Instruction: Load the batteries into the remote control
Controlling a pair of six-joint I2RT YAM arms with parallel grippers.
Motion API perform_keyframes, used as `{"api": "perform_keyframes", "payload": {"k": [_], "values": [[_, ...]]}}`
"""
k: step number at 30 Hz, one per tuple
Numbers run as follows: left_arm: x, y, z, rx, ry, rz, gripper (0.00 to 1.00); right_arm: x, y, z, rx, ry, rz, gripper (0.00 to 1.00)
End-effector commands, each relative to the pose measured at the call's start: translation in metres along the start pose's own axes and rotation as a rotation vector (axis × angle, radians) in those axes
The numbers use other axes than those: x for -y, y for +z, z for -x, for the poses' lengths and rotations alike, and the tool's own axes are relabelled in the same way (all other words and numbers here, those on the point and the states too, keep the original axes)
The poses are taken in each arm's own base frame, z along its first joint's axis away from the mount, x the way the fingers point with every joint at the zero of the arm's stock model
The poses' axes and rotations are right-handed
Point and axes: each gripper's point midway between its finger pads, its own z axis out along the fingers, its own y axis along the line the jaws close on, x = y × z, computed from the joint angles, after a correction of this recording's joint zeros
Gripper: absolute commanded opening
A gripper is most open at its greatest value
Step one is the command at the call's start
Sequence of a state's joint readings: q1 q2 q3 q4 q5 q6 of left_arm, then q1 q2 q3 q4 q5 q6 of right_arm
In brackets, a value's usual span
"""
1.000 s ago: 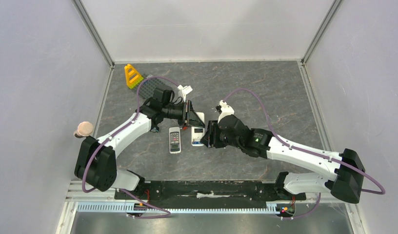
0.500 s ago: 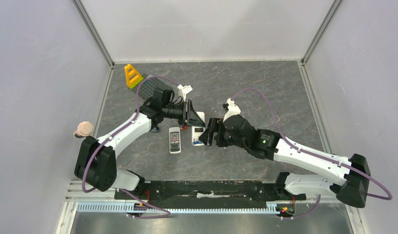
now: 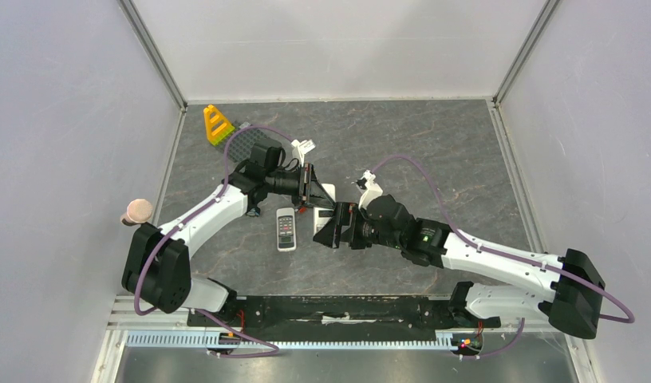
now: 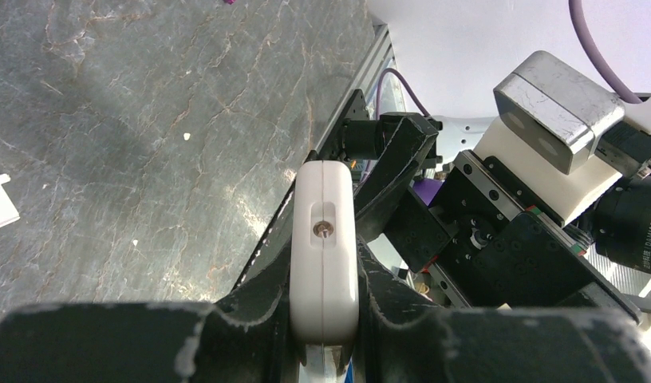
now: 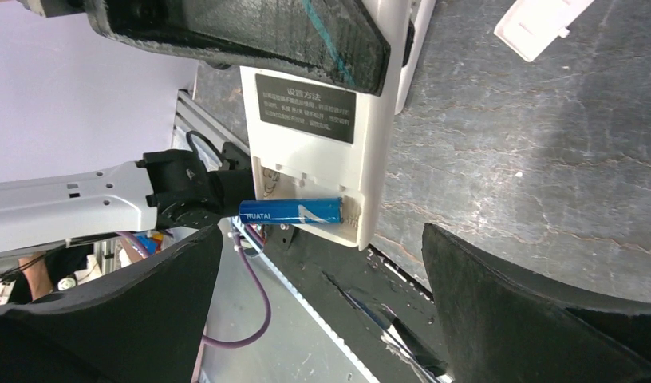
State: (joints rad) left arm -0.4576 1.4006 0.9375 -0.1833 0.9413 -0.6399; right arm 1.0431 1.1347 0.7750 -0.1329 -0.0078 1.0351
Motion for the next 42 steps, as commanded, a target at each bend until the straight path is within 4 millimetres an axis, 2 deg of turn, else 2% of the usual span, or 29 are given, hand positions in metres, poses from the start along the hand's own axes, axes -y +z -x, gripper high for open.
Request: {"api": "perform_keyframes", "payload": {"k": [1,8,12,15,29,42], "values": [[0.011,0.000,-0.001,-0.024,0.000,-0.059,0.02,-0.023,0.001,0.010,0.040,0.036,0.104,0.98],[0.011,0.001,-0.002,-0.034,-0.004,-0.065,0.02,-0.019,0.004,0.012,0.055,0.069,0.106,0.98],[0.012,0.000,-0.003,-0.037,-0.004,-0.069,0.02,-0.011,0.007,0.013,0.052,0.107,0.084,0.91],[0.011,0.000,-0.004,-0.040,-0.008,-0.069,0.02,-0.010,0.007,0.014,0.051,0.109,0.081,0.90],[0.008,0.002,-0.005,-0.044,-0.017,-0.065,0.02,-0.012,0.008,0.017,0.050,0.059,0.089,0.92],[0.008,0.002,-0.006,-0.047,-0.020,-0.066,0.02,-0.011,0.010,0.017,0.043,0.054,0.076,0.67]]}}
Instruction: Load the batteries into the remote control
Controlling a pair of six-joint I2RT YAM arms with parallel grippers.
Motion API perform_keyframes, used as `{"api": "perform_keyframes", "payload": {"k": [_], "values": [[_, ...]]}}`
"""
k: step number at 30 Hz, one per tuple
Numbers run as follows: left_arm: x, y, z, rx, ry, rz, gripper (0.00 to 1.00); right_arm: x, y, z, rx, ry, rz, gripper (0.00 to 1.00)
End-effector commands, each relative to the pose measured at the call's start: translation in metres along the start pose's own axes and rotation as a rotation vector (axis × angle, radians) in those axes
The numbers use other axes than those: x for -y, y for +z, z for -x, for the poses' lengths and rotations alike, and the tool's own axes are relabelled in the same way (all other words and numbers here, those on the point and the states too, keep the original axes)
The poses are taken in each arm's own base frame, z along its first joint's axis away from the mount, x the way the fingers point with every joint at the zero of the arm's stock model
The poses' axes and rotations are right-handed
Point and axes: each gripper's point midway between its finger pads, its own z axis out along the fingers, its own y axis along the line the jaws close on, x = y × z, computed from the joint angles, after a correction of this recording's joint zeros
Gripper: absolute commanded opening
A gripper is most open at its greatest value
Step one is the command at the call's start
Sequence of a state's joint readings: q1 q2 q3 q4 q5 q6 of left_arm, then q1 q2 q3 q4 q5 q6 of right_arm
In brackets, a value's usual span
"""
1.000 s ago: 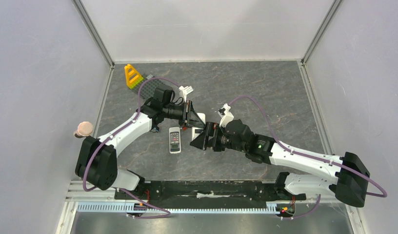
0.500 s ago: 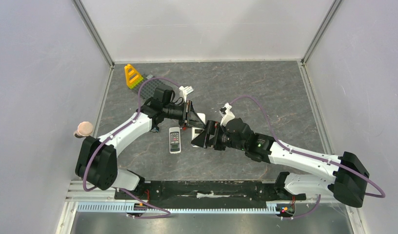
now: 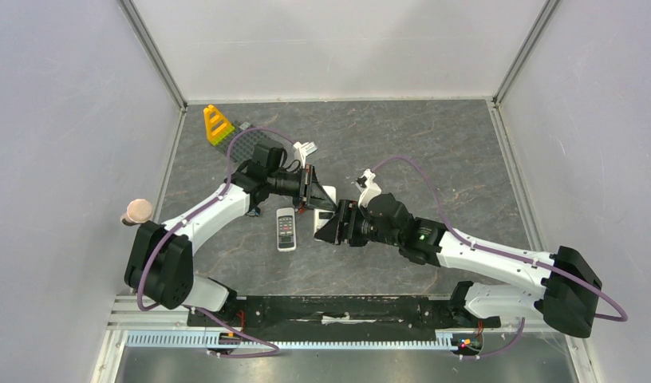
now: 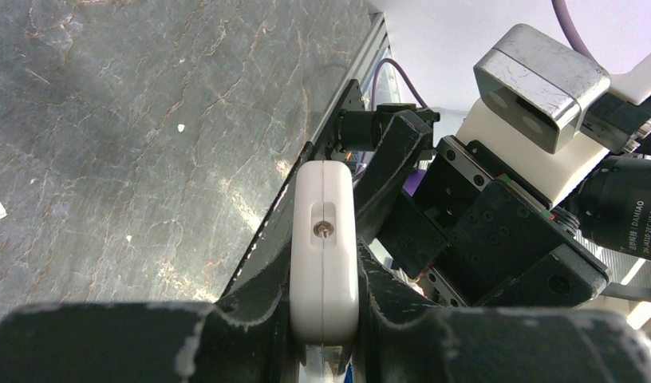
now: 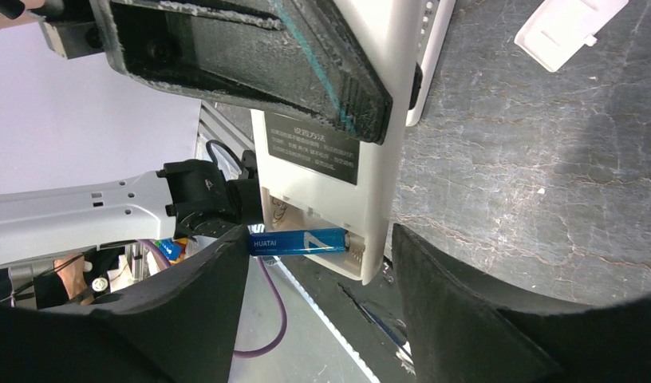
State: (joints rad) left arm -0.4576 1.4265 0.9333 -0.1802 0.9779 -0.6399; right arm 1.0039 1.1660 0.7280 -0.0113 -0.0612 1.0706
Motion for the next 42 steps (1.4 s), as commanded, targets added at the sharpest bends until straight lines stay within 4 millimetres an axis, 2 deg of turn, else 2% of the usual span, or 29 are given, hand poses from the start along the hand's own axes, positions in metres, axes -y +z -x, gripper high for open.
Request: {"api": "perform_keyframes", "payload": {"k": [1,5,9,17,20,31,42], "values": [[0.011,-0.001,-0.001,-0.014,0.001,-0.046,0.02,-0.013,-0.001,0.013,0.035,0.007,0.030,0.65],[0.013,-0.002,-0.001,-0.012,0.006,-0.049,0.02,-0.014,-0.004,0.013,0.050,0.037,0.057,0.59],[0.013,-0.002,-0.001,-0.012,0.006,-0.050,0.02,-0.011,-0.006,0.013,0.064,0.066,0.066,0.58],[0.012,-0.002,-0.001,-0.011,0.002,-0.048,0.02,-0.010,-0.010,0.012,0.078,0.159,0.092,0.64],[0.012,-0.002,-0.001,-0.010,0.001,-0.048,0.02,-0.008,-0.009,0.010,0.079,0.222,0.095,0.63],[0.015,-0.002,0.000,-0.009,0.006,-0.054,0.02,0.014,-0.006,0.007,0.093,0.264,0.004,0.63],[0.016,-0.002,0.001,-0.009,0.006,-0.058,0.02,0.038,-0.001,0.008,0.112,0.276,-0.151,0.67]]}}
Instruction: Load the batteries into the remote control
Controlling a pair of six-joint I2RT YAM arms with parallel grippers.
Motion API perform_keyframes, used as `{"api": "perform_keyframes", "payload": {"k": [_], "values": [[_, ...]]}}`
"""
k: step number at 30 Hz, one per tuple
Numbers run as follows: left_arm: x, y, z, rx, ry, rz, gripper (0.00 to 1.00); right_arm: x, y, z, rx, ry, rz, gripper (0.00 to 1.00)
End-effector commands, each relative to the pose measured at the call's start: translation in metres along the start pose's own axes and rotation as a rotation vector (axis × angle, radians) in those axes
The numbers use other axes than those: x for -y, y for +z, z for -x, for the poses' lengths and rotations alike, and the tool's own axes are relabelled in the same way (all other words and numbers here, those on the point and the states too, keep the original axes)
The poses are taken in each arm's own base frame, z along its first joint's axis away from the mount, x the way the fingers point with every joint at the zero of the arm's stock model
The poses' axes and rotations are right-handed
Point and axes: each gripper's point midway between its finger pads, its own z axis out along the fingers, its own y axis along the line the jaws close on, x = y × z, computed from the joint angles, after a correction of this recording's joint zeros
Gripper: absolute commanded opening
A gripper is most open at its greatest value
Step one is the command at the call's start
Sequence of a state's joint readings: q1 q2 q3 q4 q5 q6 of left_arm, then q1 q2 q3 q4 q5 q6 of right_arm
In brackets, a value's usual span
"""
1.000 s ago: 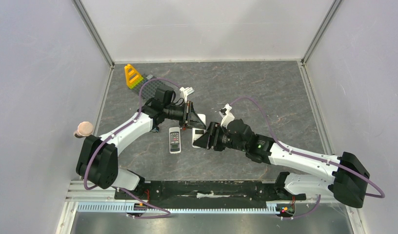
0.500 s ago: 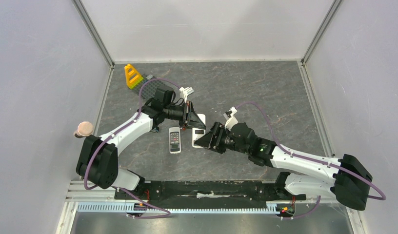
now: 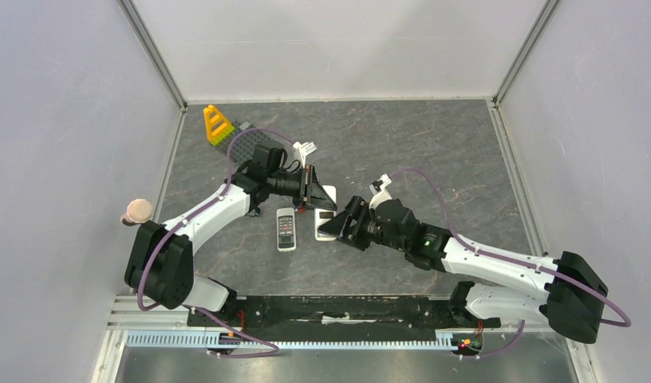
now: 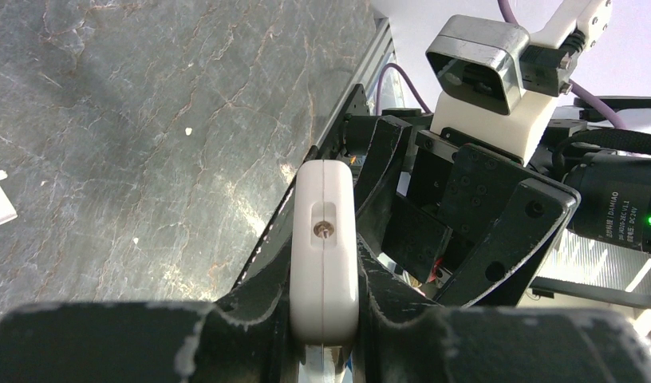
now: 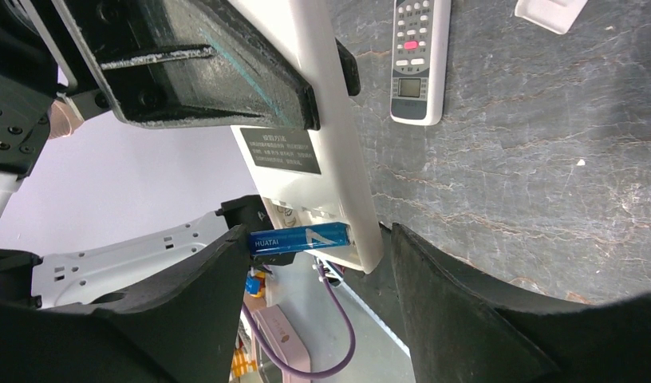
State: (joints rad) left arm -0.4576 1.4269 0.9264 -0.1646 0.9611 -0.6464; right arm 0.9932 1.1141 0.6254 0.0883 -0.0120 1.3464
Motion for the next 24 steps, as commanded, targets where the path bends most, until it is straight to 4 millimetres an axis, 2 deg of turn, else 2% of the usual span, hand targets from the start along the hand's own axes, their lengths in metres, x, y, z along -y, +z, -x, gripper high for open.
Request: {"api": "perform_keyframes", "payload": {"k": [1,16,24], "values": [[0.018,-0.003,-0.001,-0.024,0.004,-0.069,0.02,0.032,0.002,0.013,0.068,-0.009,-0.165,0.67],[0.016,-0.001,0.002,-0.019,0.000,-0.068,0.02,0.049,0.001,0.012,0.069,-0.020,-0.252,0.69],[0.018,-0.001,0.002,-0.016,0.010,-0.076,0.02,0.046,0.003,0.010,0.052,-0.036,-0.242,0.68]]}}
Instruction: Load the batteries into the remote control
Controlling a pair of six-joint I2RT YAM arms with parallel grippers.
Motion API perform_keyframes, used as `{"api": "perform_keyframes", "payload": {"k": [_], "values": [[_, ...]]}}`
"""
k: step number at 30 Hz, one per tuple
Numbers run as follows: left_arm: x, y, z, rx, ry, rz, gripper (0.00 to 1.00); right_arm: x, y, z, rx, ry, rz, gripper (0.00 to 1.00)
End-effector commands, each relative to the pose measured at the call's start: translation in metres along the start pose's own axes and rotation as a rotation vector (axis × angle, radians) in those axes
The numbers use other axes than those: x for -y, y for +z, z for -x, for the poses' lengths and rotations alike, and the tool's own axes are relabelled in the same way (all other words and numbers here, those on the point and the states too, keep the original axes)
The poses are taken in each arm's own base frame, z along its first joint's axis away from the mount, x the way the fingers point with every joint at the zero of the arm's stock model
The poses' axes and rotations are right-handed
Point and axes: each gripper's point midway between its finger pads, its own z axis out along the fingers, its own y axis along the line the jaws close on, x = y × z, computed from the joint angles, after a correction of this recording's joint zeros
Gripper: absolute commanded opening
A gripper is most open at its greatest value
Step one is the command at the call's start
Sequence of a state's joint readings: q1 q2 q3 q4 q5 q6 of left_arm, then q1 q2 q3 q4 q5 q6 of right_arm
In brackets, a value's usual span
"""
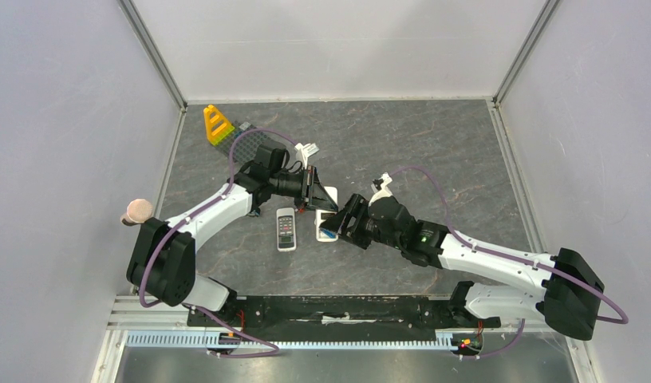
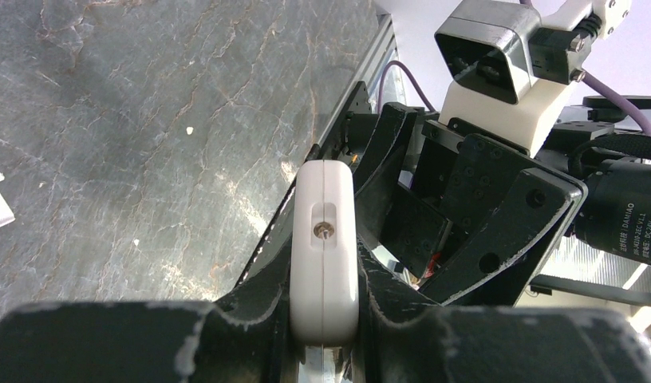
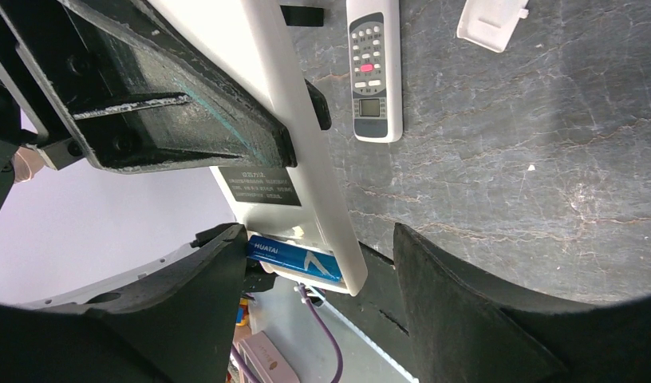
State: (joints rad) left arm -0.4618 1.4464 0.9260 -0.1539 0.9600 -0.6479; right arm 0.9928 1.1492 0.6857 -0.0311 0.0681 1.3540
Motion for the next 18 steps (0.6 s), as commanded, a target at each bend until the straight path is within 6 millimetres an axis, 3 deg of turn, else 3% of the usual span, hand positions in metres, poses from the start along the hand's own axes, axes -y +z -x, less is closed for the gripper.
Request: {"api": "perform_keyframes", "payload": {"k": [1,8,18], "values": [[0.022,-0.005,0.003,-0.008,0.019,-0.077,0.02,0.031,0.001,0.000,0.005,-0.048,-0.119,0.68],[0.022,-0.005,0.002,-0.009,0.016,-0.077,0.02,0.004,-0.003,-0.004,-0.009,-0.126,0.064,0.66],[0.023,-0.006,0.001,-0.011,0.014,-0.080,0.02,0.008,-0.003,-0.015,-0.066,-0.251,0.097,0.66]]}}
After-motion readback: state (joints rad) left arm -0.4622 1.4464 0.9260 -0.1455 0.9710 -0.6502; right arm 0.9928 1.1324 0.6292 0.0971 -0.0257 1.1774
